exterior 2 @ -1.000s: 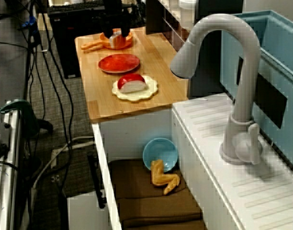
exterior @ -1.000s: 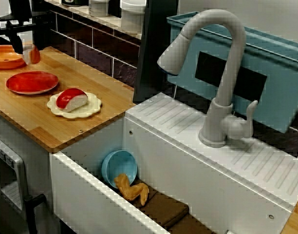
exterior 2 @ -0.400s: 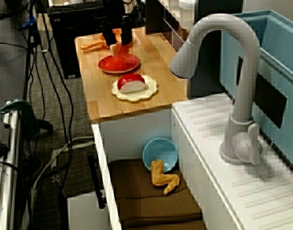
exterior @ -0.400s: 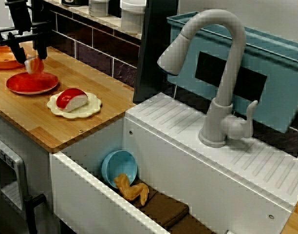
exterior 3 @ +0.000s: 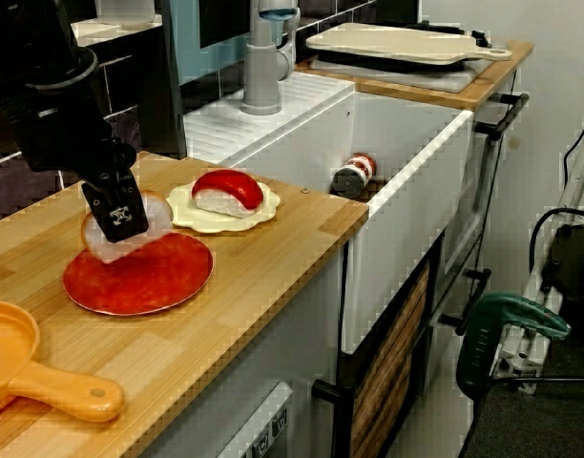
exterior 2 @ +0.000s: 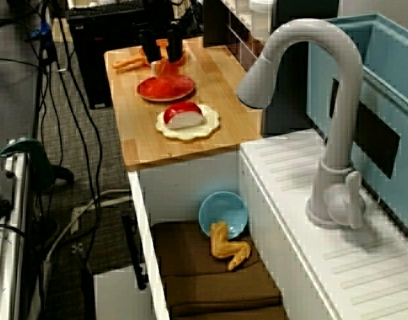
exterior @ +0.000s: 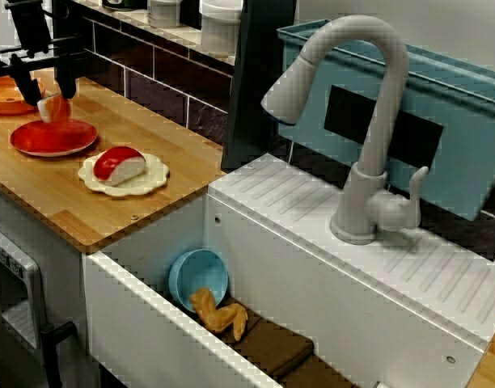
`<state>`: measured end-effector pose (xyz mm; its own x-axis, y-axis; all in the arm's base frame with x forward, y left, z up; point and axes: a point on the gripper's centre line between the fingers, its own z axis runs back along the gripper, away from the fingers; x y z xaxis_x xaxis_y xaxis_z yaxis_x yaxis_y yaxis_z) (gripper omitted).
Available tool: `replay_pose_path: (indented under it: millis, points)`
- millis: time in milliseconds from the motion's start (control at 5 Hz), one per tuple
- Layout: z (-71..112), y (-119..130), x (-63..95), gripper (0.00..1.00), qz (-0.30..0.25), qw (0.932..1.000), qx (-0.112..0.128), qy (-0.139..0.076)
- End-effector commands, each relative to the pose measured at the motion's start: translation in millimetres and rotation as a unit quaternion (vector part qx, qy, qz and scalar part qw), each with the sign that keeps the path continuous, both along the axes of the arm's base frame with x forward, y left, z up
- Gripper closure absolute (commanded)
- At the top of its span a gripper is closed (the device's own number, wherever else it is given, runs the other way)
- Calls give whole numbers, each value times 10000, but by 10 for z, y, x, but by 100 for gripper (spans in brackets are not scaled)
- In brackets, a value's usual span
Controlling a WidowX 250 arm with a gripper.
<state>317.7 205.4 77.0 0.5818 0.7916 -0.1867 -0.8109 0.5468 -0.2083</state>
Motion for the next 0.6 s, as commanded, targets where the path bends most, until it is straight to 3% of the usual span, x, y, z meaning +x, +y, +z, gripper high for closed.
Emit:
replay_pose_path:
  millis: [0, 200, 400]
  points:
    - [152, 62, -64, 100, -124, 9997, 99, -197]
    - [123, 27, -59, 100, -343, 9993, -85, -110]
    - [89, -19, -56, 100, -398, 9992, -42, -74]
